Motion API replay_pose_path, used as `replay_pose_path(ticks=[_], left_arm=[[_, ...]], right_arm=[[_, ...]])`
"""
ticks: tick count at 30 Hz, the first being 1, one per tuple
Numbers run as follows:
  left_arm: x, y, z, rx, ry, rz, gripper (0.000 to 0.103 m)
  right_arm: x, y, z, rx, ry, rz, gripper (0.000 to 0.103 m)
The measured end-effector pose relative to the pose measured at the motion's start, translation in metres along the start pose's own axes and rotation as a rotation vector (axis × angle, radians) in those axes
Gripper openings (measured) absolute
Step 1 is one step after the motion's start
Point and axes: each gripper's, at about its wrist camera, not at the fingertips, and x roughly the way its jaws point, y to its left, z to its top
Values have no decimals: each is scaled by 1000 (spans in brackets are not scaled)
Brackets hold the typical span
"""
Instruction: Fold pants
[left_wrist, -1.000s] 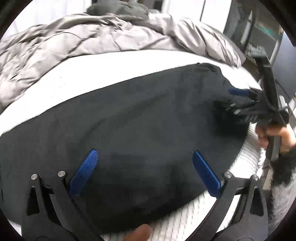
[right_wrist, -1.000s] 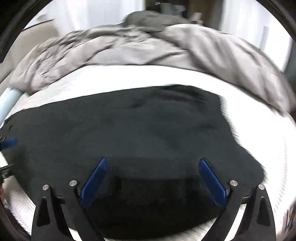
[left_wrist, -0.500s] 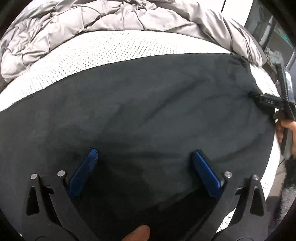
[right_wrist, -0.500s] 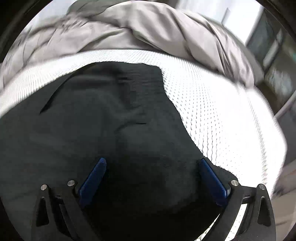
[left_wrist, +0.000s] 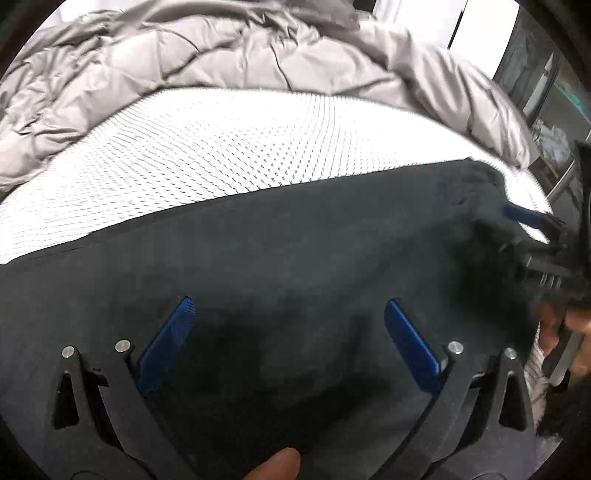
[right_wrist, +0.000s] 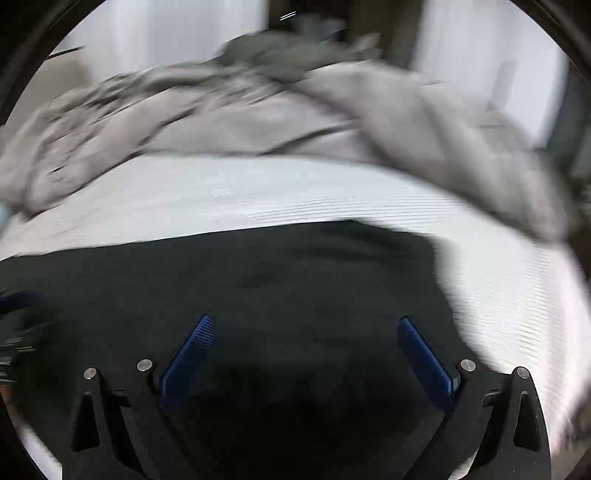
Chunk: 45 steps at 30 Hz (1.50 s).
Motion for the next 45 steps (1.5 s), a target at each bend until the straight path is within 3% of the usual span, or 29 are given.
replay_pose_path(ticks=[1, 2, 5, 8, 9, 10, 11, 17, 20, 22, 24, 26, 28, 33, 36, 38, 41, 45], left_arm=[[12, 2, -1, 7, 33, 9, 102], [20, 2, -4, 21, 49, 21, 102], [22, 1, -9, 85, 20, 35, 102], [20, 6, -9, 84, 19, 20, 102], [20, 6, -9, 86, 16, 12, 102], [21, 7, -8, 86, 17, 11, 102], [21, 6, -8, 88, 17, 12, 102], [16, 3, -12, 75, 25, 39, 102], [-2, 2, -14, 91, -3, 10, 102], [-3, 4, -20, 113, -4, 31, 102], [9, 17, -25, 71, 44, 36, 102], [6, 24, -26, 46, 15, -1, 102], [5, 23, -26, 55, 20, 7, 102], [5, 21, -27, 62, 17, 24, 102], [-3, 23, -22, 33, 31, 70, 102], [-19, 20, -15, 18, -23, 44, 102], [-30, 10, 2, 48, -85, -7, 102], [10, 20, 15, 12, -37, 119, 102]], right_arm=[[21, 12, -1, -34, 38, 84, 101], [47, 19, -8, -62, 108, 106, 101], [54, 16, -8, -93, 108, 75, 102], [47, -19, -4, -64, 92, -223, 102], [46, -41, -5, -20, 102, -266, 100], [45, -61, -8, 55, 101, -156, 100], [46, -67, -9, 79, 102, -117, 100], [22, -25, -17, -93, 88, -270, 100], [3, -16, -22, -178, 75, -187, 101], [2, -13, -31, -235, 81, -216, 101], [-2, -35, -41, -147, 92, -204, 101], [-3, -74, -39, 4, 103, -204, 100], [-2, -99, -39, 109, 91, -190, 100], [20, -102, -33, 132, 111, -143, 103], [5, -97, -25, 120, 87, -211, 103], [-11, -89, -17, 129, 44, -217, 103], [-25, -63, -1, 110, -27, -134, 103], [5, -4, 23, 21, -5, 34, 103]])
